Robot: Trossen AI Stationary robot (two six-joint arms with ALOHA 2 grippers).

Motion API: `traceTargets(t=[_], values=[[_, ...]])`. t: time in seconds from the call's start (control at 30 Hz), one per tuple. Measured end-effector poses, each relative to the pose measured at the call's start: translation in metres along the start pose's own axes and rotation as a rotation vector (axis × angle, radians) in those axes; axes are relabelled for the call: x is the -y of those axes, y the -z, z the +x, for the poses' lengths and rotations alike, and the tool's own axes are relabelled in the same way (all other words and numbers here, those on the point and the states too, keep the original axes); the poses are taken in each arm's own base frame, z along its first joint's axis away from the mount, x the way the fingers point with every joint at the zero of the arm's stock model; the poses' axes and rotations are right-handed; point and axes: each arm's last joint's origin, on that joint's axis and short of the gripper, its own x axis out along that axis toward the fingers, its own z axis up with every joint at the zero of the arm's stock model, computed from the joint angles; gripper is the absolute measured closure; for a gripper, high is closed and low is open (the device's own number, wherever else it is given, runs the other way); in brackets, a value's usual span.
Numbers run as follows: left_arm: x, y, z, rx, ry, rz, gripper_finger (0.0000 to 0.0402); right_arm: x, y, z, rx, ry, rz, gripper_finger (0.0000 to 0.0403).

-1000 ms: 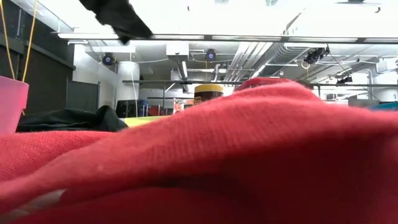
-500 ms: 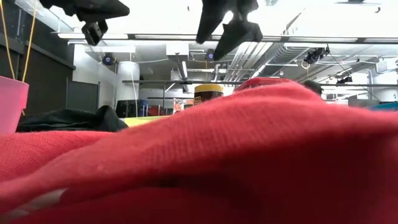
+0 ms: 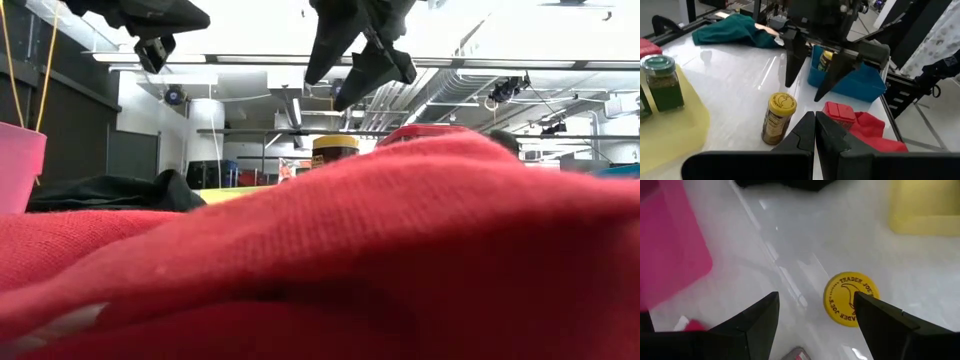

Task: Sort spices by type
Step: Put the yellow seasoning bottle into the blue bin

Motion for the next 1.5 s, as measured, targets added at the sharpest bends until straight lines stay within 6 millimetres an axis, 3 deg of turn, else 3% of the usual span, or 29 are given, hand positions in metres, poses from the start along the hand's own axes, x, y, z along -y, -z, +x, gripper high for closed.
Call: traceTargets(t=[0.17,0.47,0.63,0.8,1.1,1.5], values=[[0.0,0.0,0.0,0.001,0.001,0.002,0.0401,0.006,-0.005,0.001,-0.001,0.003,-0.03,0.0145],[0.0,0.0,-0.001,0.002,0.003,0.072,0.0401,0.018,-0.014,0.003,0.066,0.104,-0.065,0.0077],[-0.001,-0.003,-0.004,0.022,0.005,0.103,0.0401,0.019,-0.015,0.003,0.059,0.08,0.034,0.0075],[-0.003,-0.012,-0.011,0.091,0.014,0.078,0.0401,0.017,-0.017,0.008,0.04,0.019,-0.05,0.0075],[-0.006,-0.023,-0.025,0.171,0.036,0.049,0.0401,0.019,-0.006,0.043,-0.07,0.067,-0.147,0.0075],[-0.006,-0.024,-0.029,0.18,0.04,0.045,0.0401,0.022,0.001,0.047,-0.132,0.108,-0.185,0.0075]])
